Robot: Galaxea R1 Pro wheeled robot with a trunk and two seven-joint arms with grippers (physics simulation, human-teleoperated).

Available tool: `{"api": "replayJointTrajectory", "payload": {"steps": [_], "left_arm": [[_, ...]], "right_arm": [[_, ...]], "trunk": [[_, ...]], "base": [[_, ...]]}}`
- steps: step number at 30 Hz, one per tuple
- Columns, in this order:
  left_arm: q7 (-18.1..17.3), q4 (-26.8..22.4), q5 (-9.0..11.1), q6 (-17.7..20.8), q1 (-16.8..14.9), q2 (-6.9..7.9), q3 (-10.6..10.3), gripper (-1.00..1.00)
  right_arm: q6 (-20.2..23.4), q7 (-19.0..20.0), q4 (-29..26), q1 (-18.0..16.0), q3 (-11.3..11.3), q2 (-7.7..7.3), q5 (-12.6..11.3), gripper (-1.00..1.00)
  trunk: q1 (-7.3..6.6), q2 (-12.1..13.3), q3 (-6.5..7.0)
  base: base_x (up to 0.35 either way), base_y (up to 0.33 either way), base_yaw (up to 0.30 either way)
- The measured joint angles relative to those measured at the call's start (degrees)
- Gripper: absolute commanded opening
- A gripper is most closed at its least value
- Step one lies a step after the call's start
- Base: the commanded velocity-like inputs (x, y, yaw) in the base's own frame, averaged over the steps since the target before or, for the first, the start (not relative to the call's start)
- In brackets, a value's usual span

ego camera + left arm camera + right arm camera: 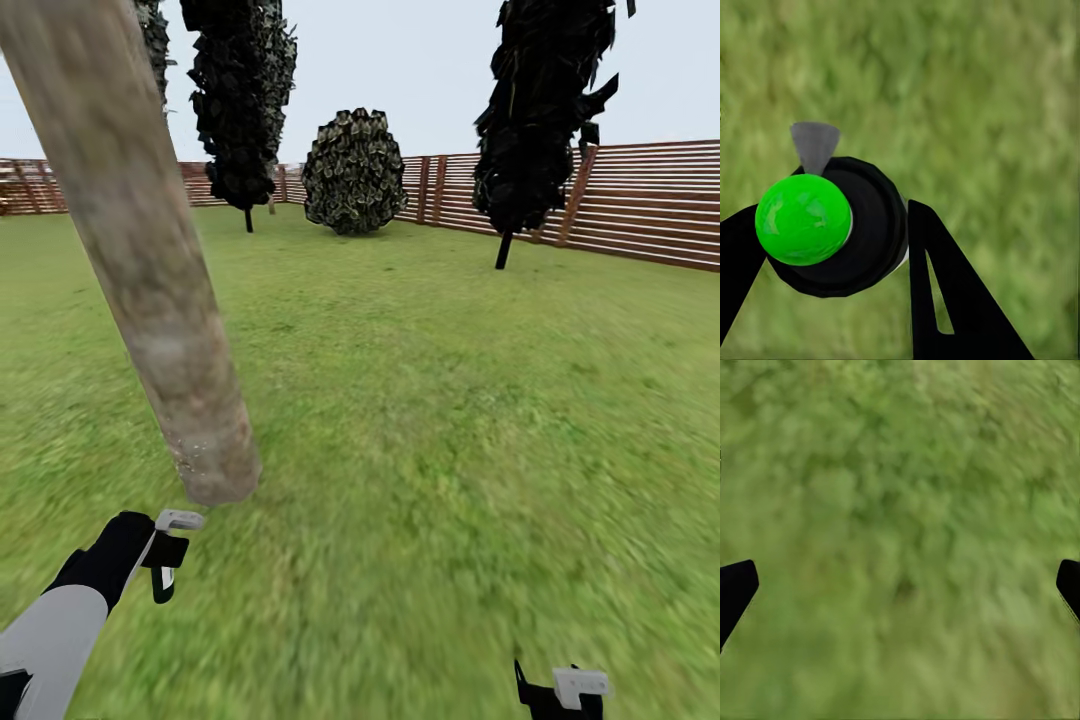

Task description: In the garden, pick up the pesticide atomizer on the floor and spray pesticide onto both trees until each tree trunk is fully covered.

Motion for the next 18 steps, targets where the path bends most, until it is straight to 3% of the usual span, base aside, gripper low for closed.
{"api": "replayJointTrajectory", "payload": {"steps": [7, 18], "left_arm": [[0.0, 0.0, 0.0, 0.0, 0.0, 0.00, 0.0, -1.00], [0.0, -0.1, 0.0, 0.0, 0.0, -0.01, 0.0, -1.00]], "right_arm": [[0.0, 0.0, 0.0, 0.0, 0.0, -0.02, 0.0, 1.00], [0.0, 0.0, 0.0, 0.0, -0.1, -0.05, 0.0, 1.00]], "trunk": [[0.00, 0.0, 0.00], [0.02, 0.0, 0.00]], "base": [[0.203, -0.226, 0.276], [0.045, -0.260, 0.020]]}}
